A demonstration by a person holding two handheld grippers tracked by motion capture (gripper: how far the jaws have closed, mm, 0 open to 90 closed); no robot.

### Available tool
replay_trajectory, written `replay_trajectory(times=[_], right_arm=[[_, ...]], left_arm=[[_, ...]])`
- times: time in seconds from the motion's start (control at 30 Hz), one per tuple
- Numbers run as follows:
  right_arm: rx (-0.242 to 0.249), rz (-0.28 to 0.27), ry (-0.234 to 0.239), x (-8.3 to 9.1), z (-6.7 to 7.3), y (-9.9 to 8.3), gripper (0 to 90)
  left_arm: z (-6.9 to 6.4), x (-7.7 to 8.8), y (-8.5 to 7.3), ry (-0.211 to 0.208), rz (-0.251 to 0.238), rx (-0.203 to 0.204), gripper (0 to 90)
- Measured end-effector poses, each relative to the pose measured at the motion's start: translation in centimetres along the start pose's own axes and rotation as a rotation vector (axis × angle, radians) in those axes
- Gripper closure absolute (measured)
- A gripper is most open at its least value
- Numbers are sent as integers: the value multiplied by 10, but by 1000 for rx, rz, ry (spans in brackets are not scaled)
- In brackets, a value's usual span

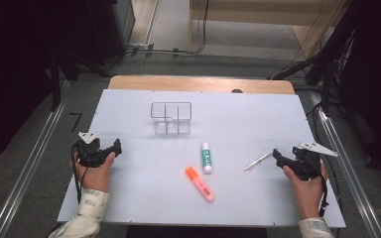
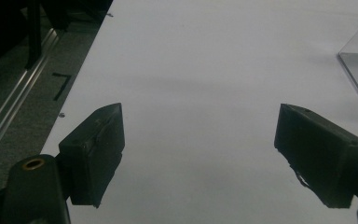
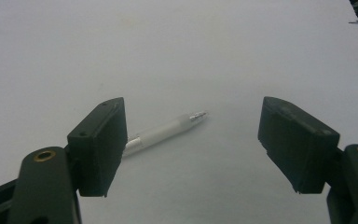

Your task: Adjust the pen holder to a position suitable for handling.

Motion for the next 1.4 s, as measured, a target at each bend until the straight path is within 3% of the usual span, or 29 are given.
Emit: replay_trajectory(times=[0.27, 0.43, 0.53, 0.67, 0.87, 0.97, 1.03, 1.2, 1.4], right_arm=[[23, -4, 30, -6, 11, 7, 257], [59, -20, 94, -13, 30, 21, 408], [78, -19, 148, -20, 49, 31, 528], [118, -25, 181, -33, 71, 47, 695], [145, -23, 226, -58, 107, 72, 851], [166, -18, 243, -70, 126, 83, 881], [181, -16, 253, -77, 138, 90, 881], [176, -21, 290, -91, 166, 110, 883], [193, -13, 296, -109, 193, 126, 882]], left_arm=[[-7, -3, 0, -11, 5, -15, 186], [-15, -11, 5, -15, 7, -11, 246], [-21, -16, 8, -32, 8, -8, 355], [-30, -22, 13, -50, 0, -28, 528], [-44, -37, 20, -118, 16, 15, 738], [-56, -45, 21, -147, 38, 13, 872], [-63, -49, 23, -147, 39, -7, 897], [-83, -56, 31, -163, 37, -36, 900], [-103, -63, 32, -179, 47, -64, 900]])
Point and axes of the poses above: each handheld gripper's, and its own axes: x roughly backward along the jaws, y roughly out of its top, z roughly to its left, the point moved 7 cm from there along -x, roughly forward along the jaws, and after that the axes turned 13 degrees about x, right-handed, at the moved point
